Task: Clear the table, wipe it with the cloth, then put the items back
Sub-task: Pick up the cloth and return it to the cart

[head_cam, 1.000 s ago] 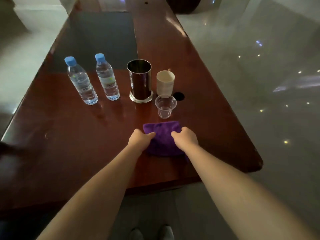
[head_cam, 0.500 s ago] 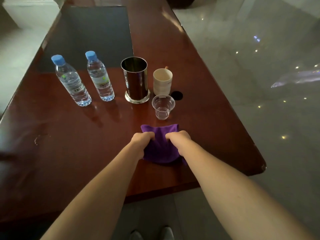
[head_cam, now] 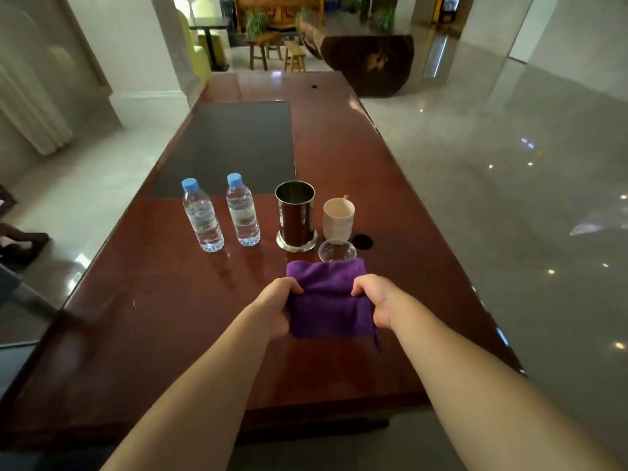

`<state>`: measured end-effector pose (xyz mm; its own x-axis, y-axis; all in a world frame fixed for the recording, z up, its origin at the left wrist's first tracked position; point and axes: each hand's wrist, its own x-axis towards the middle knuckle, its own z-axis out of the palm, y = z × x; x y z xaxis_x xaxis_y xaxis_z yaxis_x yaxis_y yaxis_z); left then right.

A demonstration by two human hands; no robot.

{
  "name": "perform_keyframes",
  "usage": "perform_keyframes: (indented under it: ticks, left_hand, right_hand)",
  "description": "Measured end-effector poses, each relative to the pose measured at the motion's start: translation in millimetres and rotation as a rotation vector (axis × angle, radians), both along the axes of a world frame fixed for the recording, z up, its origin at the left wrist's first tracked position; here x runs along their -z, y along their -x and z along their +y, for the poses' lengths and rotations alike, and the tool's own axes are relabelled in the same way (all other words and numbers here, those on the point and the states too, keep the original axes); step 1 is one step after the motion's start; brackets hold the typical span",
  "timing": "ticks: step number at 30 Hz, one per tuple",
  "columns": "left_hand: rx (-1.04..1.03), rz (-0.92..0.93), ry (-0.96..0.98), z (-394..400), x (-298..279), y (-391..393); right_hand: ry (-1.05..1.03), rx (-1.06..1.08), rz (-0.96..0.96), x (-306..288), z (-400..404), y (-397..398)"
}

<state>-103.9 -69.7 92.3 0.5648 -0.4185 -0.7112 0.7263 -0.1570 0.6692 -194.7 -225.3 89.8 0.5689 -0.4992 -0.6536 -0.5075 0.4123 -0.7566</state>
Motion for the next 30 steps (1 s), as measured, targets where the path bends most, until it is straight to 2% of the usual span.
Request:
perform_keyframes:
  ticks: [8, 14, 21, 30]
  left_hand:
    - [-0.04, -0.014, 0.112, 30, -32, 2]
    - [-0.152, -0.049, 0.095, 83, -45, -23]
    - [-0.404, -0.061, 0.104, 190, -58, -63]
    - [-0.757, -0.175, 0.11, 349, -87, -81]
  right_hand:
    - [0.029, -0.099, -0.087, -39, 15, -16]
    - [0.027, -0.231, -0.132, -54, 61, -62]
    - [-0.052, -0.517, -0.161, -66, 161, -146]
    - [-0.151, -0.936, -0.186, -95, 332, -232]
